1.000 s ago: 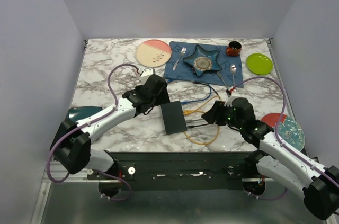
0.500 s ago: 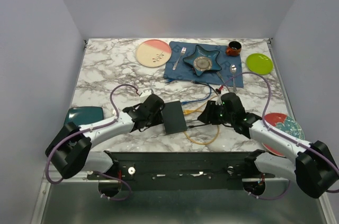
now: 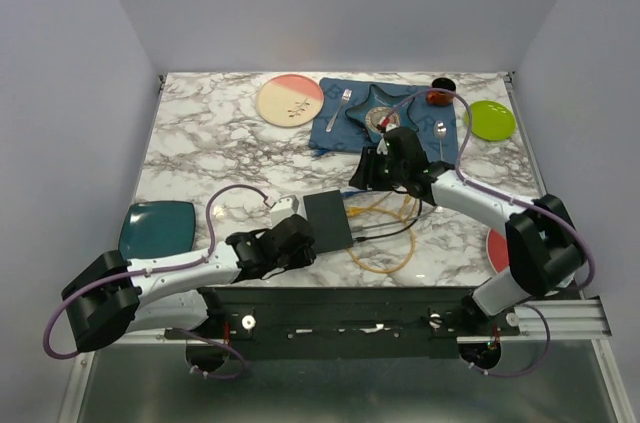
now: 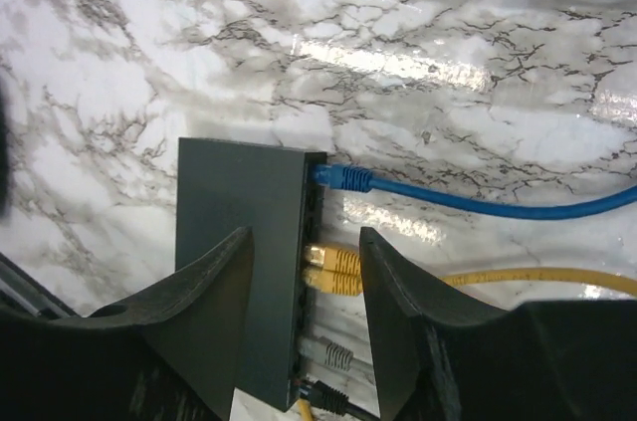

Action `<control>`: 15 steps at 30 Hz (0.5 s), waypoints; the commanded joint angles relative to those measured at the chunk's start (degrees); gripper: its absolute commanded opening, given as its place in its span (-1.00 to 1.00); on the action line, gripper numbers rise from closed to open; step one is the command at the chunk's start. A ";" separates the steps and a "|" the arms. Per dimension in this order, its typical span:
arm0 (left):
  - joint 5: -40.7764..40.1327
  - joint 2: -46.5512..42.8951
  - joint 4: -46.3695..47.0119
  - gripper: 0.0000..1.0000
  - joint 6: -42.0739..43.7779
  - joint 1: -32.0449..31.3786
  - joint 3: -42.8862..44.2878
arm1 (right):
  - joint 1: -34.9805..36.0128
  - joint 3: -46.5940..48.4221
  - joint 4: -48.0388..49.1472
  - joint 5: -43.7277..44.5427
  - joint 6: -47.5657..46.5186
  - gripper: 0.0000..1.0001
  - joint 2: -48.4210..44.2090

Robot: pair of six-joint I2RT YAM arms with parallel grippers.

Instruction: Pull the plug from the switch port

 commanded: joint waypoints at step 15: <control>7.45 12.73 12.16 -0.26 6.17 -1.88 1.76 | 0.38 15.17 -11.07 6.66 -4.66 0.08 19.61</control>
